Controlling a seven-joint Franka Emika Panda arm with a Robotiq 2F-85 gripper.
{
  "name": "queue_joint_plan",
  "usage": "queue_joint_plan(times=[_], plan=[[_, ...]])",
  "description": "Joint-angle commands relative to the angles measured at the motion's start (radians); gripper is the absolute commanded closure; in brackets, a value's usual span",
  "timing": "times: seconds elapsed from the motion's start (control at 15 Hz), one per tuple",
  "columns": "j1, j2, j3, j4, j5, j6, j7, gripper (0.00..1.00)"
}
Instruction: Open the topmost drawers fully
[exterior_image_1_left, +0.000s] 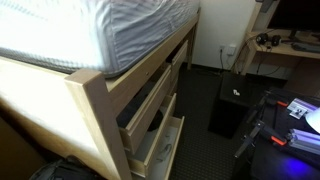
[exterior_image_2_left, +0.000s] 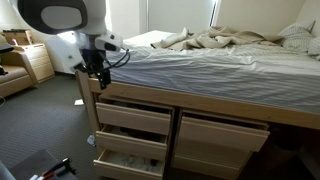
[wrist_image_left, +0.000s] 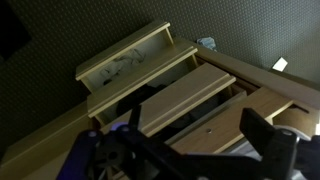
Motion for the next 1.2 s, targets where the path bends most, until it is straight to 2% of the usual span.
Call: queue_joint_plan(times=[0.0, 0.07, 0.2, 0.27, 0.33, 0.53, 0.67, 0.73, 0.87, 1.13], plan=[[-0.135, 0.02, -0.087, -0.118, -0.01, 0.065, -0.011, 0.0], [-0.154, -0.004, -0.067, -0.195, 0.018, 0.115, 0.037, 0.0], [-0.196, 0.012, -0.08, -0.284, 0.05, 0.191, 0.064, 0.0], [-0.181, 0.151, -0.106, -0.158, 0.071, 0.182, 0.076, 0.0], [-0.175, 0.053, -0.084, -0.184, 0.041, 0.125, 0.05, 0.0], [-0.184, 0.136, -0.093, -0.154, 0.062, 0.159, 0.064, 0.0], [-0.134, 0.178, -0.043, -0.15, 0.114, 0.355, 0.08, 0.0], [-0.115, 0.221, -0.016, -0.149, 0.158, 0.44, 0.136, 0.0], [-0.059, 0.374, 0.003, -0.063, 0.267, 0.601, 0.218, 0.0], [-0.02, 0.583, 0.071, 0.082, 0.357, 0.778, 0.44, 0.0]])
